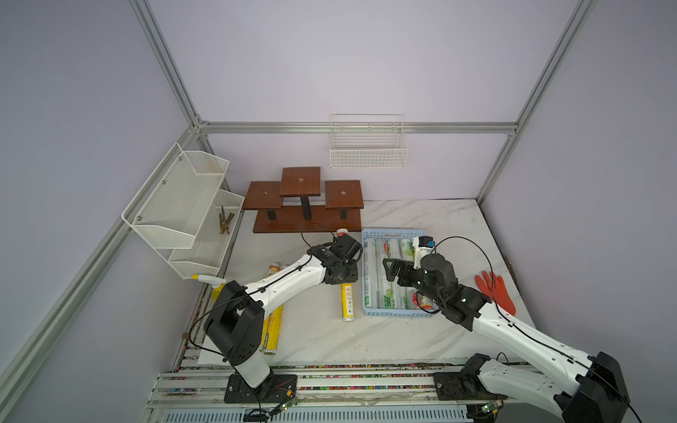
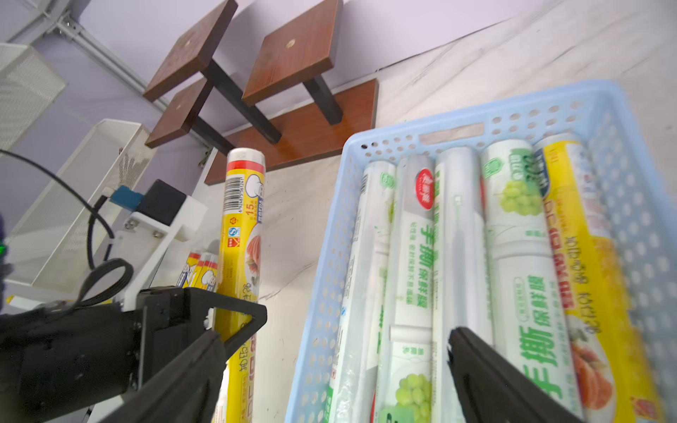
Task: Put the plastic wrap into the basket
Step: Pick up the plastic wrap from the center of the board, then place the plastic wrap in the basket.
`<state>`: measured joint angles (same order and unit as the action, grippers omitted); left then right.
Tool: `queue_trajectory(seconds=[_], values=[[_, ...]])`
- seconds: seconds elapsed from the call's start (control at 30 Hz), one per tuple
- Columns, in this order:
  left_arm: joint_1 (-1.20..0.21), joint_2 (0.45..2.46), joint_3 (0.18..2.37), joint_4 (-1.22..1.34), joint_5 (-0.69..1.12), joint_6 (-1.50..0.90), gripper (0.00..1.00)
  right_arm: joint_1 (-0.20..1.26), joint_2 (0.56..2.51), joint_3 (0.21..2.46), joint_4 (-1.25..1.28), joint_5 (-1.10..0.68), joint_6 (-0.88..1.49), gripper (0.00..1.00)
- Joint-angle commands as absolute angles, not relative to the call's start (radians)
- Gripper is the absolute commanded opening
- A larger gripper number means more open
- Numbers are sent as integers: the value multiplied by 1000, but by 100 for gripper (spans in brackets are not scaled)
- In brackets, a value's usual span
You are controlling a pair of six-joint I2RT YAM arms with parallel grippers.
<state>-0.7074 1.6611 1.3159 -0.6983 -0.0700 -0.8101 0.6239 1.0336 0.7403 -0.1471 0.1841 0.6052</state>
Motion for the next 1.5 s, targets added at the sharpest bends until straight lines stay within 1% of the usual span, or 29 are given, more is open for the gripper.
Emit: queue_trajectory(seconds=[0.0, 0.13, 0.3, 0.43, 0.53, 0.8, 1.2, 1.47], values=[[-713, 1669, 1375, -519, 67, -832, 23, 578, 998, 721, -213, 239, 600, 99], [-722, 1727, 1442, -453, 131, -845, 23, 502, 980, 717, -257, 206, 603, 99], [-726, 1836, 1551, -405, 259, -861, 23, 360, 961, 687, -269, 75, 611, 99], [-744, 1924, 1637, -405, 303, -876, 23, 255, 936, 655, -278, 4, 609, 99], [-752, 1976, 1677, -405, 331, -888, 23, 205, 911, 631, -284, -21, 603, 99], [-763, 2044, 1733, -417, 342, -890, 23, 192, 889, 617, -318, 0, 567, 99], [-768, 2108, 1795, -429, 372, -900, 25, 193, 918, 606, -305, -61, 577, 99], [-772, 2157, 1832, -441, 388, -928, 26, 193, 893, 592, -327, -22, 568, 99]])
